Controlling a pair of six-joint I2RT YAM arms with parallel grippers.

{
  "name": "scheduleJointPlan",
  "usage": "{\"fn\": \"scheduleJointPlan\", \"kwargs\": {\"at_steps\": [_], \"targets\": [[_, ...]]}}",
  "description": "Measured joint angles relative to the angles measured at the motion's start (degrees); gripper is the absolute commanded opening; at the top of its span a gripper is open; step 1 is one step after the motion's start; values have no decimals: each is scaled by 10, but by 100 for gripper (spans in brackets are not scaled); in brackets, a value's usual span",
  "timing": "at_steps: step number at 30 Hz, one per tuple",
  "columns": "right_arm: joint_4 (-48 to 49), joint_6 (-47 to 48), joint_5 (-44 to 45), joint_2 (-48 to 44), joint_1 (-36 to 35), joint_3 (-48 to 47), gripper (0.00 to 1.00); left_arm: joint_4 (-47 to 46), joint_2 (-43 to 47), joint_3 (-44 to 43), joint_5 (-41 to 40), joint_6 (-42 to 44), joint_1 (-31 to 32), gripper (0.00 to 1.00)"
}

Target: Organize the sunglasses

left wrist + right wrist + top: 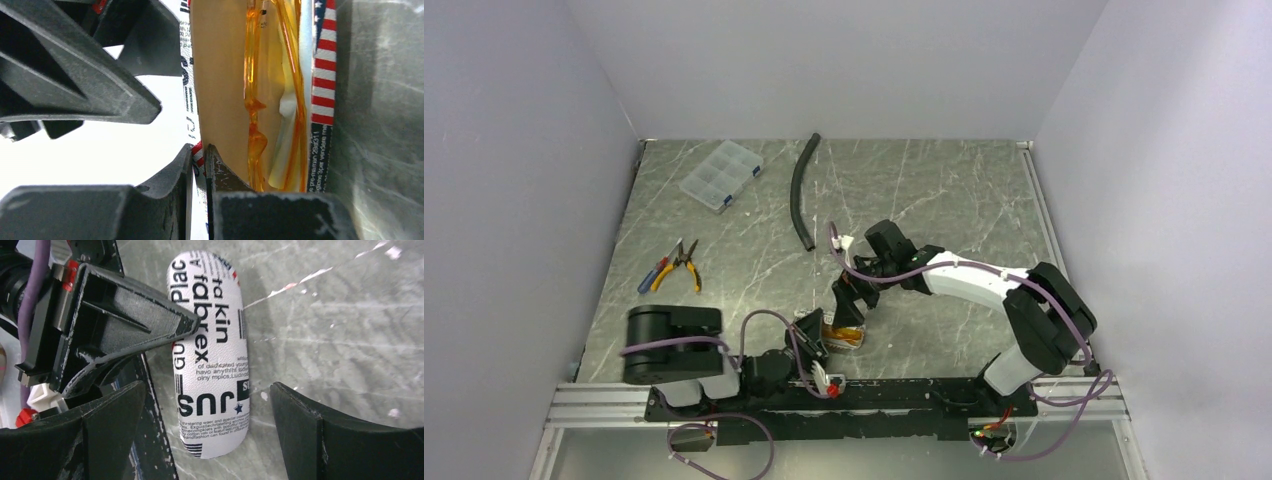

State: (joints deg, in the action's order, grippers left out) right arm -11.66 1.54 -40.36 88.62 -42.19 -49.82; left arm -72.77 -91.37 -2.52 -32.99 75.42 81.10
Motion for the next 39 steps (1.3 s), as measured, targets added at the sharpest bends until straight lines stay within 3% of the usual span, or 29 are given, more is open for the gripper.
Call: {"fn": "scheduleJointPlan", "kwargs": {"at_steps": [4,8,14,21,27,33,37,39], "targets": [[1,-12,-2,3,-8,17,93,-143,-120,2,-27,32,11,3],[10,-18,6,18,-9,20,90,-167,-193,-3,-51,49,30,3],[12,-27,25,62,-14,20,87,-150,-130,6,-48,37,34,3],[24,-17,88,56,-62,18,88,-26,-15,19,-43,8,34,3],[63,-12,88,52,-74,34,87,55,50,19,-39,-9,34,3],[99,-11,87,72,-83,29,77,56,45,19,-41,-9,34,3],[107,-10,89,77,-89,29,56,0,-4,19,-52,1,34,3],[107,-9,95,76,-89,29,48,-41,-38,19,-61,8,34,16]]}}
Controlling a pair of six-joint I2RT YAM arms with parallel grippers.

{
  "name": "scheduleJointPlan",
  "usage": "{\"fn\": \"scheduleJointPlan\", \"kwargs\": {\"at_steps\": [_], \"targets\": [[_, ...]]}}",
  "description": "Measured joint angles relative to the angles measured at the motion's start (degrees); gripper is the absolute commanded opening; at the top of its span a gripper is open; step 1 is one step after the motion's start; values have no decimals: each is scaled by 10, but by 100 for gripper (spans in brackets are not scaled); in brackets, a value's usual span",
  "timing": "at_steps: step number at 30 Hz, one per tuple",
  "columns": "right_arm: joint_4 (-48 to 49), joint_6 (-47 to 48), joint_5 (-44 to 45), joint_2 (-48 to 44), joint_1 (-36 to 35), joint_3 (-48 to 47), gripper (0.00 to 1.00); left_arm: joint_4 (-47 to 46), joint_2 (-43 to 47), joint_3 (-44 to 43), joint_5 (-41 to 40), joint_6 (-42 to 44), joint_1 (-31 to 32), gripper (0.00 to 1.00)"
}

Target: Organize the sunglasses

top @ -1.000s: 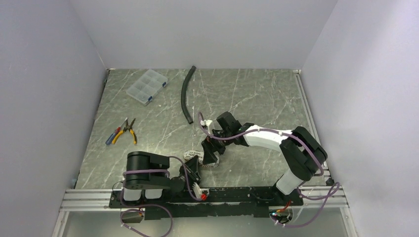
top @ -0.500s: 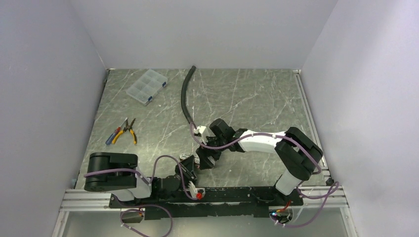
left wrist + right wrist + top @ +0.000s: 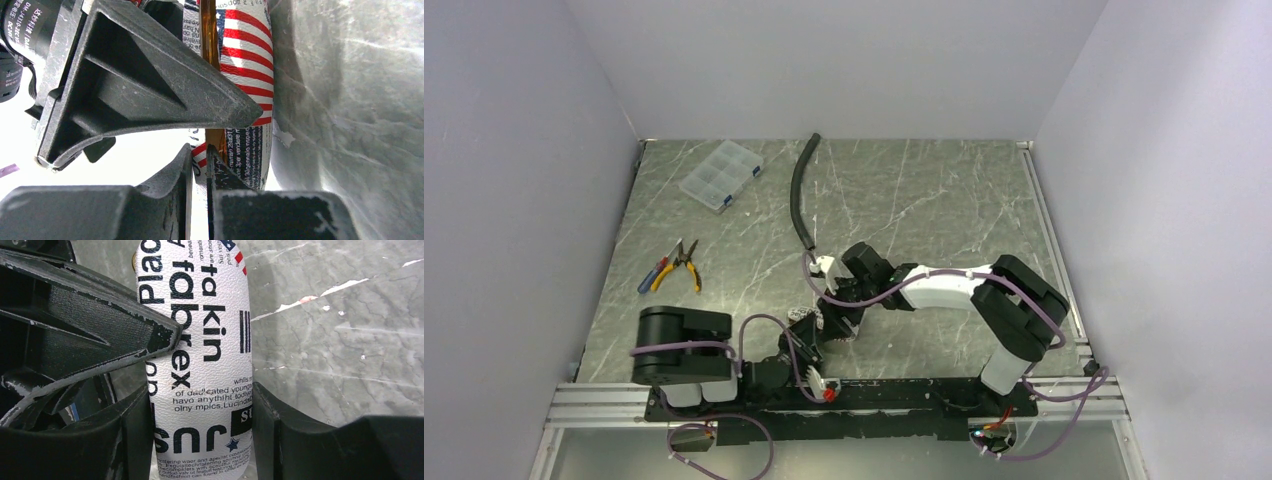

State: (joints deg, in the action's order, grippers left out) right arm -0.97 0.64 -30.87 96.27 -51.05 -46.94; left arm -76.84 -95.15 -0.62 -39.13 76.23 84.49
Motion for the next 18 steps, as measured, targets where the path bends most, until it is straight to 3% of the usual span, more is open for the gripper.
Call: {"fn": "scheduleJointPlan", "kwargs": {"at_steps": [2,5,9,14,18], "targets": [[-1,0,6,-3,1,1,39,-47,-37,0,-6,10,0,32],[-4,0,33,-7,-3,2,31,-116,-96,-2,-15,34,0,47],[-16,0,63,-15,-5,2,25,-122,-99,-14,-30,52,-3,65],[-24,-26,92,-20,5,2,23,-108,-49,-11,-22,54,-4,72],[-24,-50,162,-27,58,2,21,-4,27,2,-12,33,-2,74]]}}
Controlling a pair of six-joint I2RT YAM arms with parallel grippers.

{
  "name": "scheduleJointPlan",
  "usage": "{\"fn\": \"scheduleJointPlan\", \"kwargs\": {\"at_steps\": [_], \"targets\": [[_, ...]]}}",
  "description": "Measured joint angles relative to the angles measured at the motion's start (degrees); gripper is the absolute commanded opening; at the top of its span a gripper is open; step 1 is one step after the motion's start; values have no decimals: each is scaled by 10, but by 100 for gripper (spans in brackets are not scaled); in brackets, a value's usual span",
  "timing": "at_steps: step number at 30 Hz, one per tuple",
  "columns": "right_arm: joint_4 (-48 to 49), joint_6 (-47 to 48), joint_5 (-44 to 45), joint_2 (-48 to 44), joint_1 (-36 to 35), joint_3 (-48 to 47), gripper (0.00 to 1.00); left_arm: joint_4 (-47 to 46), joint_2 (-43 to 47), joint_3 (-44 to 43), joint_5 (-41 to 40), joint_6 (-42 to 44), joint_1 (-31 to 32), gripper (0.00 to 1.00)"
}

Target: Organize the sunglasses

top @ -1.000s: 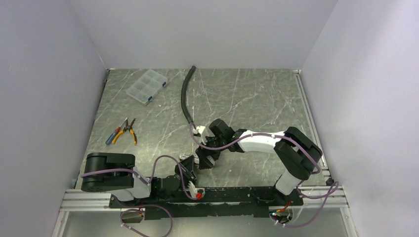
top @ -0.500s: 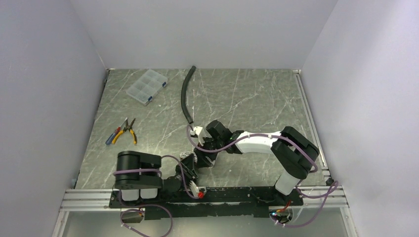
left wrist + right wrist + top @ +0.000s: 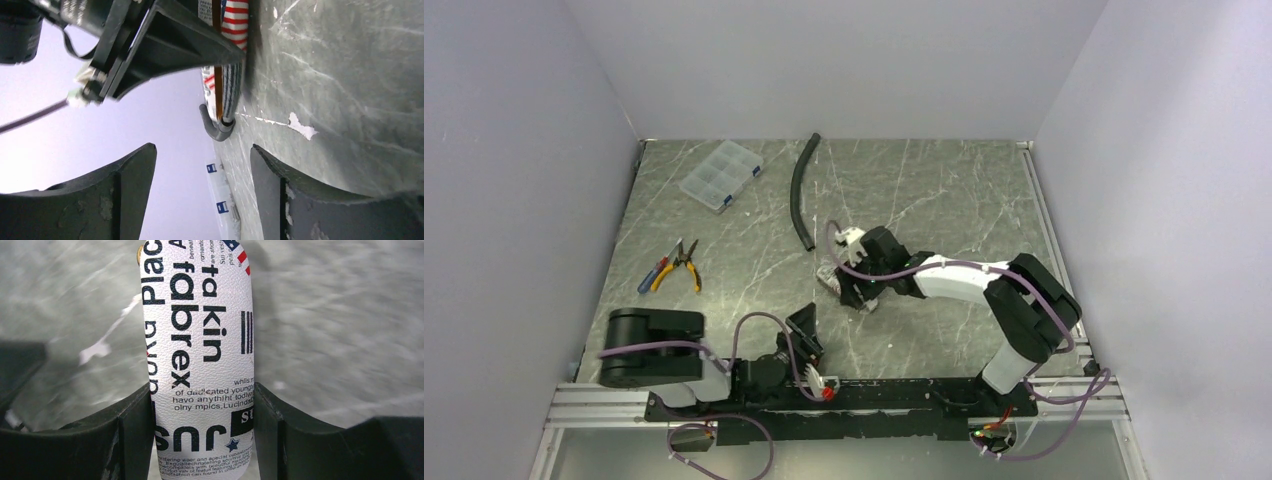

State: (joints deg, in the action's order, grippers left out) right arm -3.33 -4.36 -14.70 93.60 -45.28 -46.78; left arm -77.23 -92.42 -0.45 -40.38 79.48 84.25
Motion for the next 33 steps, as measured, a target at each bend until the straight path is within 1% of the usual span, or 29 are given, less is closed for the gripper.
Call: {"fn": "scheduleJointPlan", "kwargs": {"at_steps": [4,8,10,13,16,17,18,22,28,30,31,32,33], "targets": [[0,-17,49,0,41,-3,21,131,126,0,2,-28,0,75],[-5,-19,80,2,49,-10,28,334,314,-8,14,-82,-7,78],[-14,-17,96,7,47,-19,41,452,424,-24,32,-119,-33,79],[-32,-12,123,19,46,-40,72,569,530,-55,54,-161,-97,79],[-48,-4,143,30,46,-55,84,647,581,-80,67,-199,-162,79],[-56,-1,147,31,47,-56,94,660,583,-82,70,-208,-172,79],[-63,2,146,32,47,-56,99,677,583,-83,75,-222,-184,79],[-80,18,142,32,48,-57,100,725,560,-83,91,-264,-214,79],[-102,47,132,44,49,-89,93,747,513,-96,132,-324,-279,80],[-104,59,124,59,49,-105,86,755,508,-110,148,-339,-303,81],[-104,63,120,65,49,-111,79,760,506,-118,157,-348,-319,81],[-107,67,116,73,49,-120,68,764,505,-129,169,-358,-340,82],[-109,71,114,81,49,-128,60,768,505,-138,178,-369,-360,83]]}}
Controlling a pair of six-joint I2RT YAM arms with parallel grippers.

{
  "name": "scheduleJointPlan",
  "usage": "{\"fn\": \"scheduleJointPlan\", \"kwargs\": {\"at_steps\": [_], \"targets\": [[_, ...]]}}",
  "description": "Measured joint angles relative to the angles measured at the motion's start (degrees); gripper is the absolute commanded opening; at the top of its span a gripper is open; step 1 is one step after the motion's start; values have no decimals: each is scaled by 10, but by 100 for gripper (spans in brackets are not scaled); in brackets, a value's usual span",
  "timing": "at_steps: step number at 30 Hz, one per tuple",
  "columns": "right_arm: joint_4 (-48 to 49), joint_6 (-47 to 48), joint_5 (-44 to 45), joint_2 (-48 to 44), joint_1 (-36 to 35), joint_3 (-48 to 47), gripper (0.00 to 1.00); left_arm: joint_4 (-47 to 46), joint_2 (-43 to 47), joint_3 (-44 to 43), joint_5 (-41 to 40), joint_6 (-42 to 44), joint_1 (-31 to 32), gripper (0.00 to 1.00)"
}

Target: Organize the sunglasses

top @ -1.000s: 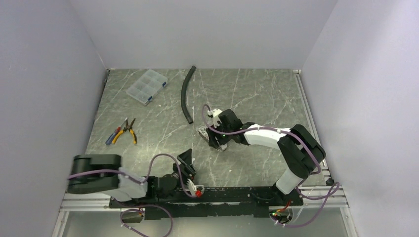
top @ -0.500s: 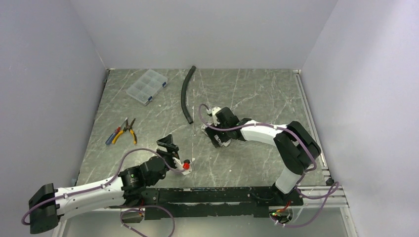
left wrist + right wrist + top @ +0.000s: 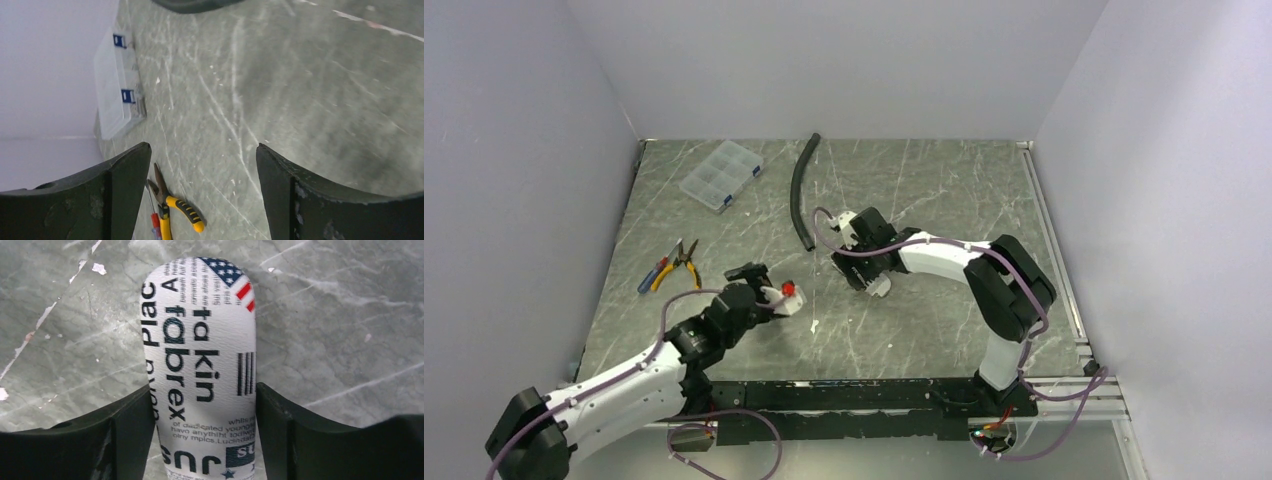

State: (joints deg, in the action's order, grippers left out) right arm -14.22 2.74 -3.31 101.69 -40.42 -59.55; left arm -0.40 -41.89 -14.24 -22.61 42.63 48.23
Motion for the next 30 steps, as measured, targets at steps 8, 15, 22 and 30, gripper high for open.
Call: {"fn": "scheduleJointPlan", "kwargs": {"at_steps": [8,15,22,30], "targets": [[-3,-35,14,14,46,-14,30,38,-31,-57,89,-71,-186,94],[12,-108,78,15,167,-13,34,52,-145,-104,123,-113,-251,95],[31,-149,103,49,217,-42,63,90,-264,-200,183,-169,-381,95],[49,-163,101,52,229,-41,100,94,-297,-248,288,-245,-517,95]]}}
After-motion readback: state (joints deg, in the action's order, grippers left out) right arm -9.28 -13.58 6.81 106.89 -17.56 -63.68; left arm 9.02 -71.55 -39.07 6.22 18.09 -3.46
